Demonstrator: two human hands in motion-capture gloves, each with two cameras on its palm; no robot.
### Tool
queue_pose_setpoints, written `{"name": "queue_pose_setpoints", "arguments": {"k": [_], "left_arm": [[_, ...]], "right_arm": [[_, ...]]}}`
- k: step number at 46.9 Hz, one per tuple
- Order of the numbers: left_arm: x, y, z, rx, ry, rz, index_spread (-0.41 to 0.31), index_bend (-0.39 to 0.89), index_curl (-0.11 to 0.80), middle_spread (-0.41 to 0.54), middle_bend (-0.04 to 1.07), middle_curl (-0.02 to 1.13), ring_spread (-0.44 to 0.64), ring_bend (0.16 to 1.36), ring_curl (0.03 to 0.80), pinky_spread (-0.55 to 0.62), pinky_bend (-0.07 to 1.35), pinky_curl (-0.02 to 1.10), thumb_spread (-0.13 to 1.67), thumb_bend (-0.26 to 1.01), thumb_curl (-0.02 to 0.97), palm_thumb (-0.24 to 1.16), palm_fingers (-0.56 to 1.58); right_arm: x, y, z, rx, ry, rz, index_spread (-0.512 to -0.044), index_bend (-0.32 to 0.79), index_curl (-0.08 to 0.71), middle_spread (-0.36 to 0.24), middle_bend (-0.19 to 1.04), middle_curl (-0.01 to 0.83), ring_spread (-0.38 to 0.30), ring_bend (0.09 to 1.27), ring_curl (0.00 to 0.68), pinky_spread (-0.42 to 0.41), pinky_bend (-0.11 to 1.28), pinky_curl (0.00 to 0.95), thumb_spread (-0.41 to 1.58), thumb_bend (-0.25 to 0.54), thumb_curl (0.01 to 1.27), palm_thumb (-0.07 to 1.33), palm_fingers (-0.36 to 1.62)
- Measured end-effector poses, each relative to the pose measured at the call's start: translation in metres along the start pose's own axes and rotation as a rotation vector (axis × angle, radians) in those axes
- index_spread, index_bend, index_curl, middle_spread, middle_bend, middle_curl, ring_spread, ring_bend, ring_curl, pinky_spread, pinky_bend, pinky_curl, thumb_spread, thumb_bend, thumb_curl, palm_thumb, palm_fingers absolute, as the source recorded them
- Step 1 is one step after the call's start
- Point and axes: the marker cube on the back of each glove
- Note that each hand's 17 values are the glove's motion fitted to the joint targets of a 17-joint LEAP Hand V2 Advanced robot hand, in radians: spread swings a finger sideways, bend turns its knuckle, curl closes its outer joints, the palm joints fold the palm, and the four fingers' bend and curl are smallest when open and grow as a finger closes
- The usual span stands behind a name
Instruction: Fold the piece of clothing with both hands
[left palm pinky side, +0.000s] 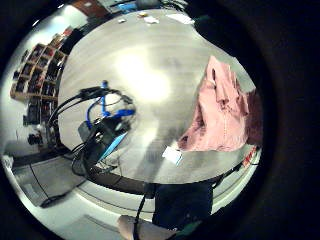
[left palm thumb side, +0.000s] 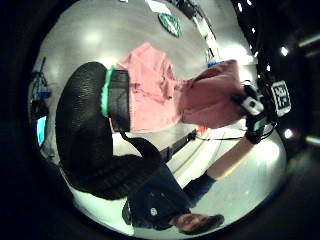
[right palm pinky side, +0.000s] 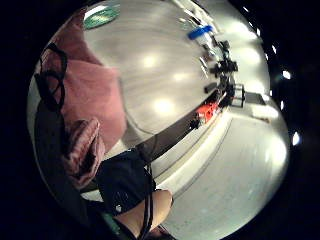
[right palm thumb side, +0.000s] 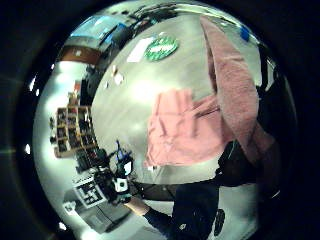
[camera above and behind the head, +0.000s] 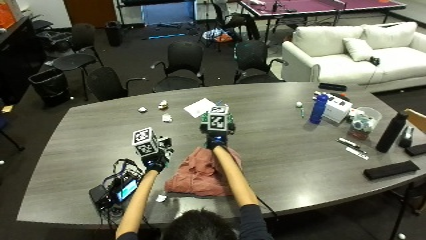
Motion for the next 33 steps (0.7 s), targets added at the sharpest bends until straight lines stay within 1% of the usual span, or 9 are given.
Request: {"name": "queue_pose_setpoints", "arguments": {"k": [2,3,4,10,14,20,26,29,33], "left_arm": [[-0.009,0.006,-0.012,0.038,0.016,-0.031,-0.027,0.17,0.315,0.217,0.19,0.25,0.40,0.61,0.316,0.33,0.51,0.35,1.32,0.03,0.286,0.27,0.15],[-0.014,0.008,-0.016,0.051,0.019,-0.041,-0.027,0.17,0.314,0.215,0.18,0.25,0.40,0.60,0.313,0.34,0.51,0.35,1.32,0.02,0.282,0.26,0.13],[-0.018,0.009,-0.019,0.061,0.022,-0.049,-0.027,0.18,0.320,0.208,0.20,0.26,0.38,0.61,0.317,0.33,0.50,0.35,1.34,0.05,0.294,0.30,0.18],[-0.045,0.014,-0.024,0.083,0.060,-0.090,-0.027,0.18,0.330,0.187,0.19,0.27,0.36,0.59,0.307,0.31,0.46,0.34,1.38,0.08,0.314,0.38,0.24],[-0.057,0.017,-0.024,0.076,0.069,-0.112,-0.032,0.17,0.336,0.176,0.19,0.28,0.35,0.58,0.304,0.29,0.44,0.34,1.39,0.08,0.325,0.41,0.27],[-0.062,0.022,-0.027,0.078,0.063,-0.136,-0.034,0.17,0.341,0.168,0.18,0.30,0.33,0.57,0.303,0.28,0.42,0.34,1.40,0.08,0.340,0.43,0.29],[-0.060,0.016,-0.021,0.048,0.072,-0.126,-0.034,0.16,0.341,0.165,0.17,0.30,0.32,0.57,0.301,0.27,0.41,0.34,1.40,0.07,0.350,0.44,0.30],[-0.055,0.015,-0.020,0.042,0.065,-0.110,-0.028,0.16,0.340,0.165,0.17,0.30,0.32,0.56,0.300,0.27,0.41,0.34,1.40,0.06,0.354,0.44,0.30],[-0.051,0.014,-0.020,0.037,0.026,-0.125,-0.026,0.16,0.342,0.164,0.17,0.30,0.32,0.56,0.299,0.27,0.40,0.34,1.40,0.06,0.359,0.44,0.30]], "right_arm": [[-0.041,-0.008,0.016,0.076,0.028,-0.046,-0.221,0.17,0.445,-0.211,0.38,0.548,-0.256,0.63,0.486,-0.355,0.58,0.404,0.32,-0.035,0.73,1.01,1.30],[-0.056,-0.006,0.023,0.095,0.041,-0.060,-0.223,0.18,0.448,-0.211,0.38,0.549,-0.258,0.63,0.487,-0.352,0.58,0.405,0.31,-0.033,0.73,1.02,1.30],[-0.070,-0.003,0.030,0.091,0.052,-0.072,-0.219,0.17,0.446,-0.213,0.37,0.549,-0.257,0.63,0.488,-0.356,0.58,0.405,0.31,-0.034,0.73,1.01,1.30],[-0.150,0.034,0.084,-0.123,0.091,-0.208,-0.216,0.12,0.433,-0.217,0.38,0.553,-0.258,0.66,0.494,-0.359,0.60,0.409,0.34,-0.040,0.73,1.01,1.29],[-0.175,0.039,0.092,-0.079,0.045,-0.298,-0.205,0.10,0.413,-0.201,0.36,0.544,-0.252,0.68,0.490,-0.359,0.61,0.407,0.48,-0.042,0.70,0.97,1.23],[-0.175,0.006,0.075,0.091,-0.066,-0.396,-0.183,0.07,0.370,-0.164,0.31,0.524,-0.233,0.65,0.477,-0.334,0.65,0.408,0.67,-0.029,0.66,0.95,1.16],[-0.141,0.012,0.039,0.206,-0.102,-0.376,-0.175,0.09,0.341,-0.149,0.29,0.516,-0.227,0.63,0.468,-0.324,0.65,0.404,0.78,-0.025,0.63,0.94,1.17],[-0.124,0.019,0.026,0.239,-0.119,-0.361,-0.173,0.09,0.330,-0.145,0.29,0.513,-0.225,0.63,0.465,-0.323,0.65,0.399,0.81,-0.026,0.62,0.93,1.17],[-0.105,0.013,0.024,0.241,-0.119,-0.340,-0.170,0.10,0.321,-0.141,0.29,0.512,-0.220,0.62,0.461,-0.321,0.64,0.394,0.83,-0.023,0.61,0.94,1.18]]}}
